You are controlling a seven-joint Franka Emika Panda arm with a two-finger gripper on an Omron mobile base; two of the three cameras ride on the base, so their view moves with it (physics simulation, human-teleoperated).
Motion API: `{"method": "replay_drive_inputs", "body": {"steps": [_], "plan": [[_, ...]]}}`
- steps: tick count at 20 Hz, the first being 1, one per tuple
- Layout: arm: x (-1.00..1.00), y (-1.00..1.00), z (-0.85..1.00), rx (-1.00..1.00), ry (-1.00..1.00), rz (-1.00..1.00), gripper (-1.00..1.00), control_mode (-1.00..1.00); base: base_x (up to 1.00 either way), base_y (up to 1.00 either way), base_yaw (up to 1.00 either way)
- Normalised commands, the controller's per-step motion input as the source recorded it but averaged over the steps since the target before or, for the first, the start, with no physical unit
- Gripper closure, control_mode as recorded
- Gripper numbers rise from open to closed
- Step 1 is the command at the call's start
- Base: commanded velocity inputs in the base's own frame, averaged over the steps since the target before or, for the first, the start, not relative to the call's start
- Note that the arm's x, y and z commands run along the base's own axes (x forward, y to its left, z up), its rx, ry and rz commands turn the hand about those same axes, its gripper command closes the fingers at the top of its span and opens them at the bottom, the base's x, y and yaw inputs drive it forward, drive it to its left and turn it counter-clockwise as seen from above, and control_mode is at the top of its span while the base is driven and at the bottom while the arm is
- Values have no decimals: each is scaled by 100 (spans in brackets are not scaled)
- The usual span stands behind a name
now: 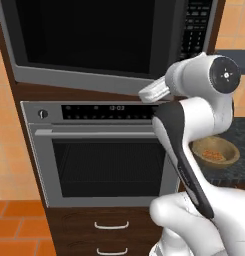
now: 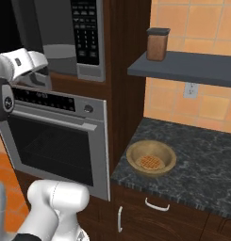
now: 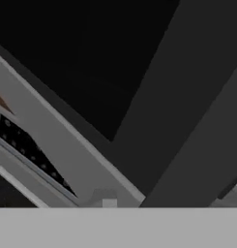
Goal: Open the microwave, place the bowl with waffle inside the microwave, then close the microwave door and turn it on.
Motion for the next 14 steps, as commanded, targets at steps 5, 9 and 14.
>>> {"method": "replay_drive_inputs", "body": {"steps": [5,9,14], "plan": [[-52,100,-46,-27,0,0,100,-100,0,0,0],[-43,100,-45,-26,0,0,100,-100,0,0,0],[-28,100,-43,-23,0,0,100,-100,0,0,0]]}}
